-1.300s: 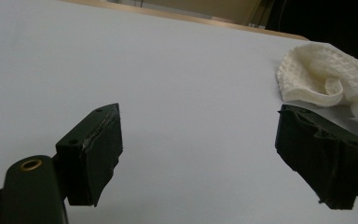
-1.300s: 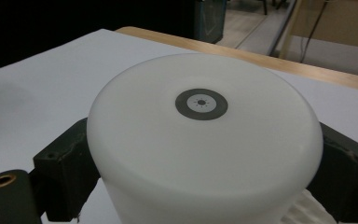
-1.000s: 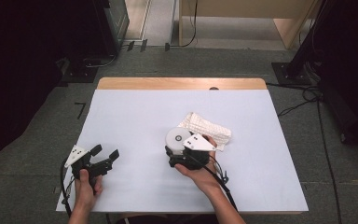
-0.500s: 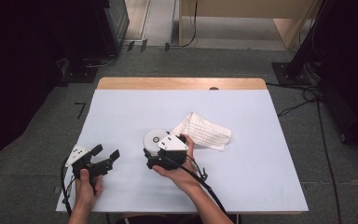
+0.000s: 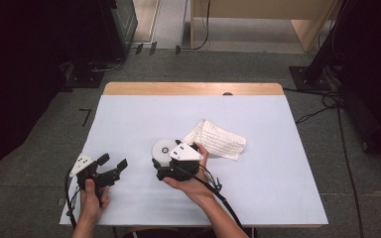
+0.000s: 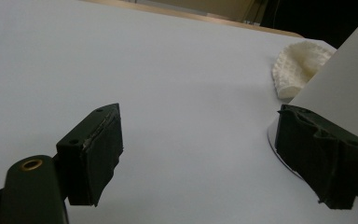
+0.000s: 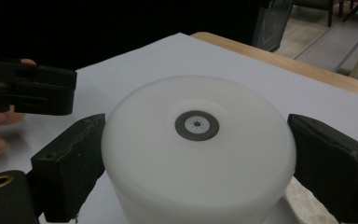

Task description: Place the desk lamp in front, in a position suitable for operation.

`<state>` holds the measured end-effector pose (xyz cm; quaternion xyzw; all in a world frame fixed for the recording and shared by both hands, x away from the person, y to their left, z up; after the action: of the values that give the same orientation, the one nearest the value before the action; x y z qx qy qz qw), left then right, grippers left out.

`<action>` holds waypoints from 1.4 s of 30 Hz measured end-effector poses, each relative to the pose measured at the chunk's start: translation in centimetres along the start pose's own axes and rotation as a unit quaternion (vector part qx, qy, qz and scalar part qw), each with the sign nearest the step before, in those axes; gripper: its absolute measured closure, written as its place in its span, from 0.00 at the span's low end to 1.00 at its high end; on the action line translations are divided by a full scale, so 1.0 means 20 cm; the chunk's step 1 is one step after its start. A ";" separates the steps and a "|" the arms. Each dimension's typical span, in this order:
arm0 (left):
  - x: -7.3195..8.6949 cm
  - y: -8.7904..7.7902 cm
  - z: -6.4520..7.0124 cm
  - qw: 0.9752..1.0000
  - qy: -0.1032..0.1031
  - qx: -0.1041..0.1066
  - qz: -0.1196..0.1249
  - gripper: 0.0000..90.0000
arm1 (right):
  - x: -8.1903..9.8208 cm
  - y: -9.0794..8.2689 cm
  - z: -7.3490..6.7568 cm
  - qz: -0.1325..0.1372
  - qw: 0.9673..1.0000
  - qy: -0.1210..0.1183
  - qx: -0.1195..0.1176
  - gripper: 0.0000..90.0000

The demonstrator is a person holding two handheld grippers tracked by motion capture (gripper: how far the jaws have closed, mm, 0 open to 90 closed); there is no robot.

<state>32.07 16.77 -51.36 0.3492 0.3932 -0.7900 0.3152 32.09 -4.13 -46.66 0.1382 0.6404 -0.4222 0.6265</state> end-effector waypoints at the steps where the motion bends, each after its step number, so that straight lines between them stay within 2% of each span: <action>1: 0.00 0.00 0.00 1.000 0.000 0.000 0.000 0.17 | 0.00 0.00 0.00 0.000 1.000 0.000 0.000 0.08; 6: 0.00 0.00 0.00 1.000 0.000 0.000 0.000 0.17 | -0.06 -0.09 0.02 0.018 1.000 -0.007 -0.001 0.09; 9: 0.00 0.00 0.00 1.000 0.001 -0.001 -0.002 0.17 | -0.08 -0.15 0.06 0.027 1.000 -0.003 0.001 0.08; 10: 0.00 0.00 0.00 1.000 0.001 -0.002 -0.002 0.17 | -0.09 -0.20 0.12 0.032 0.999 -0.001 0.012 0.08; 11: 0.00 0.00 0.00 1.000 0.001 -0.002 -0.002 0.17 | -0.09 -0.20 0.12 0.032 0.999 -0.001 0.012 0.08; 14: 0.00 0.00 0.00 1.000 0.002 -0.002 -0.003 0.17 | -0.09 -0.26 0.21 0.040 0.999 0.002 0.031 0.09; 16: 0.00 0.00 0.00 1.000 0.002 -0.003 -0.003 0.17 | -0.08 -0.31 0.31 0.044 0.997 0.014 0.056 0.09; 17: 0.00 0.00 0.00 1.000 0.003 -0.003 -0.004 0.17 | -0.08 -0.31 0.31 0.044 0.997 0.014 0.056 0.09; 18: 0.00 0.00 0.00 1.000 0.003 -0.003 -0.004 0.17 | -0.07 -0.34 0.38 0.047 0.996 0.021 0.073 0.09; 19: 0.00 0.00 0.00 1.000 0.003 -0.004 -0.003 0.17 | -0.07 -0.34 0.38 0.047 0.996 0.021 0.073 0.09; 21: 0.00 0.00 0.00 1.000 0.004 -0.004 -0.004 0.17 | -0.05 -0.36 0.45 0.045 0.994 0.026 0.092 0.11; 23: 0.00 0.00 0.00 1.000 0.005 -0.003 -0.004 0.17 | -0.02 -0.38 0.53 0.042 0.992 0.021 0.117 0.14; 25: 0.00 0.00 0.00 1.000 0.004 -0.003 -0.004 0.17 | 0.02 -0.38 0.59 0.033 0.991 0.022 0.128 0.15; 26: 0.00 0.00 0.00 1.000 0.004 -0.003 -0.004 0.17 | 0.04 -0.38 0.62 0.028 0.991 0.028 0.129 0.16; 27: 0.00 0.00 0.00 1.000 0.004 -0.003 -0.004 0.17 | 0.11 -0.36 0.68 0.011 0.991 0.041 0.126 0.21; 28: 0.00 0.00 0.00 1.000 0.003 -0.003 -0.004 0.17 | 0.11 -0.36 0.68 0.011 0.991 0.041 0.126 0.21; 29: 0.00 0.00 0.00 1.000 0.003 -0.004 -0.004 0.17 | 0.16 -0.34 0.71 -0.004 0.991 0.043 0.130 0.24; 32: 0.00 0.00 0.00 1.000 0.003 -0.004 -0.004 0.17 | 0.20 -0.32 0.73 -0.016 0.991 0.044 0.127 0.25; 37: 0.01 0.00 0.00 1.000 0.004 -0.006 -0.004 0.17 | 0.35 -0.21 0.75 -0.072 0.989 0.036 0.126 0.31; 38: 0.01 0.00 0.00 1.000 0.004 -0.006 -0.004 0.17 | 0.39 -0.17 0.74 -0.089 0.989 0.032 0.117 0.32; 39: 0.01 0.00 0.00 1.000 0.004 -0.006 -0.004 0.17 | 0.39 -0.17 0.74 -0.089 0.989 0.032 0.117 0.32; 42: 0.01 0.00 0.00 1.000 0.004 -0.005 -0.005 0.17 | 0.47 -0.10 0.75 -0.121 0.986 0.027 0.115 0.35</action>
<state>32.06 16.70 -51.48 0.3485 0.4002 -0.7881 0.3120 39.22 -19.31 -52.35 0.1419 0.6165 -0.5615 0.5334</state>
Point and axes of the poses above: each handheld gripper's, and its own axes: y roughly forward along the jaws, x roughly out of its underside, z roughly to its right, the point moved 8 cm from there along y, roughly forward along the jaws, and after that the axes turned 11 degrees about -y, right-handed, at the moved point
